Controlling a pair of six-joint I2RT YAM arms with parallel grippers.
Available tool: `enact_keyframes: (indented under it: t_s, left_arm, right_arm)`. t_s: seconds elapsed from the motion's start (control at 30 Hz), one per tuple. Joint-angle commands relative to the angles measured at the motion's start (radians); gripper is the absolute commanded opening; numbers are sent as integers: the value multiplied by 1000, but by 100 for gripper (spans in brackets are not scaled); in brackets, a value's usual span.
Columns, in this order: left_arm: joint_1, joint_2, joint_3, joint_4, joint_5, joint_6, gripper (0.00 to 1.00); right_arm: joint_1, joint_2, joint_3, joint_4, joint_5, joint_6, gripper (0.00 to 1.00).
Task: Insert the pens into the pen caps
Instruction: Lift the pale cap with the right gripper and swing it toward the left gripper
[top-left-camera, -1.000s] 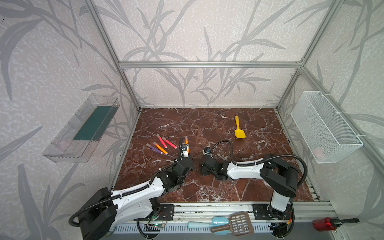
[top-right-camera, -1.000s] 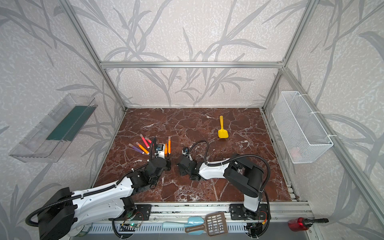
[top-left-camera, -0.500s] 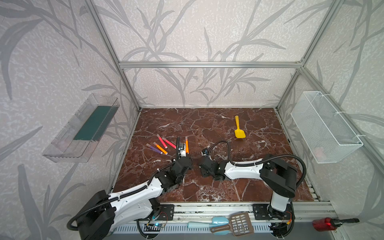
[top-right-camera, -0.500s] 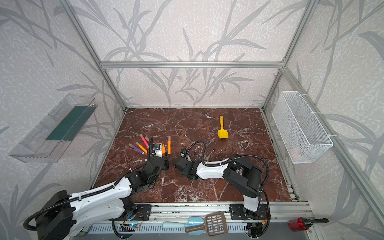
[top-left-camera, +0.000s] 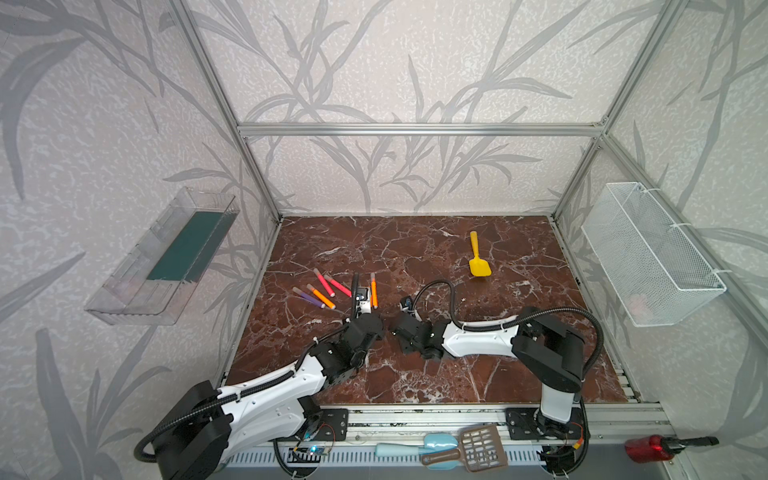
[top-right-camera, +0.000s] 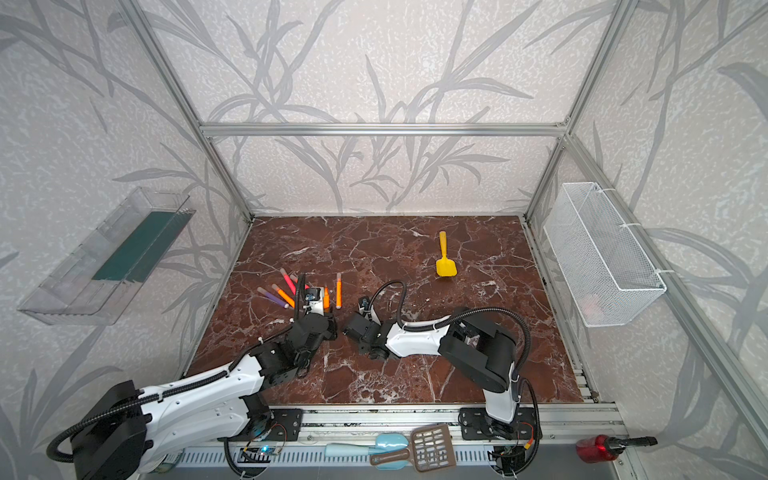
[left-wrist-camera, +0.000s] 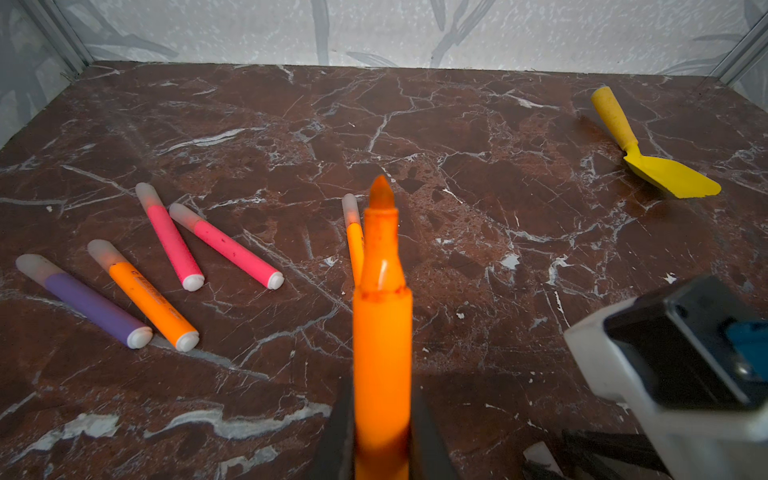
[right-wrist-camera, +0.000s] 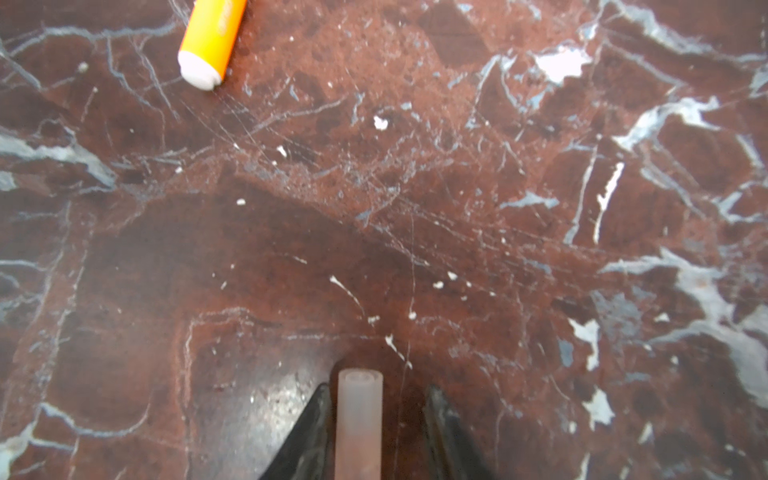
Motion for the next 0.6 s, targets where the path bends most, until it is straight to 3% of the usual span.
enact_keyframes:
  t_s: [0.0,0.17,0.33,0.57]
  left_arm:
    - [7,-13,-10,-6,-5,-27,0]
    - [8,-26,-15,-8,0,-27,0]
    - [9,-29,-16,5,45,-10,0]
    - [9,-52,-65,203,444,102,0]
  right_arm:
    - [6,43,13,-63,-2,8,31]
    - [6,28,-7,-50,-5,18,17]
    - [3,-28,-43,-31,9,27,8]
    - [-126,-380,-246,122,-26,26,2]
